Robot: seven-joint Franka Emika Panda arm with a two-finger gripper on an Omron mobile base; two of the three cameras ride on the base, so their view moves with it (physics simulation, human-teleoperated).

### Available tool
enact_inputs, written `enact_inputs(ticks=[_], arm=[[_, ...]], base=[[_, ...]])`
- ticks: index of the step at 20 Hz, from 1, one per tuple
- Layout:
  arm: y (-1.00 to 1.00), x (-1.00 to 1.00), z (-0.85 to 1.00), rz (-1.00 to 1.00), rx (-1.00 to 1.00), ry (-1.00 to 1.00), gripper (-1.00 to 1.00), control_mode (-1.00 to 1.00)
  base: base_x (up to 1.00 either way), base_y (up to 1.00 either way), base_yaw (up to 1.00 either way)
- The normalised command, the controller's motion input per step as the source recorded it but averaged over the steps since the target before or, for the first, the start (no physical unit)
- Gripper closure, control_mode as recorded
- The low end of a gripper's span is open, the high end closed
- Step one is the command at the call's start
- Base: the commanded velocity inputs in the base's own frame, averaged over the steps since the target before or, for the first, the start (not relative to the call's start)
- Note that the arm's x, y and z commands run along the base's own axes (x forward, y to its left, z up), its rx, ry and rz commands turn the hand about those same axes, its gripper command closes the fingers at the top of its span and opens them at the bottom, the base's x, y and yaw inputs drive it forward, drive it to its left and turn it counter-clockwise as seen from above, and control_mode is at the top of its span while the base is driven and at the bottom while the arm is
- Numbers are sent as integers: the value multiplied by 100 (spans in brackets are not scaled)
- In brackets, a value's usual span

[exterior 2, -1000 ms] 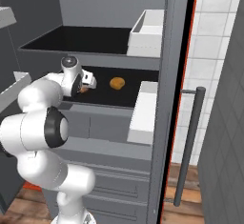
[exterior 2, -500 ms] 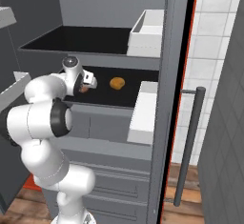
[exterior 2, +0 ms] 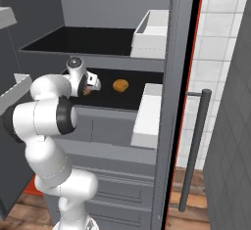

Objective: Gather the onion and potato from the fridge and place them on a tray on the dining counter. Then gather the steak and fish from the fridge and place them on the other tray.

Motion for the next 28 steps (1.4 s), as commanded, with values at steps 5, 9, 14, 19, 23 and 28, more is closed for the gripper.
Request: enact_inputs(ticks=[5,9,14,19,23,28], arm=[[0,0,-19,0,0,4,-100,-100],[0,1,-17,0,0,1,-100,-100],[0,6,-12,0,0,0,-100,-100],[0,0,-15,0,0,3,-100,-100],[0,0,-22,0,0,4,100,-100],[0,0,-10,0,0,0,100,-100]], base=[[0,0,0],[0,0,0],[0,0,0],[0,0,0],[0,0,0],[0,0,0]])
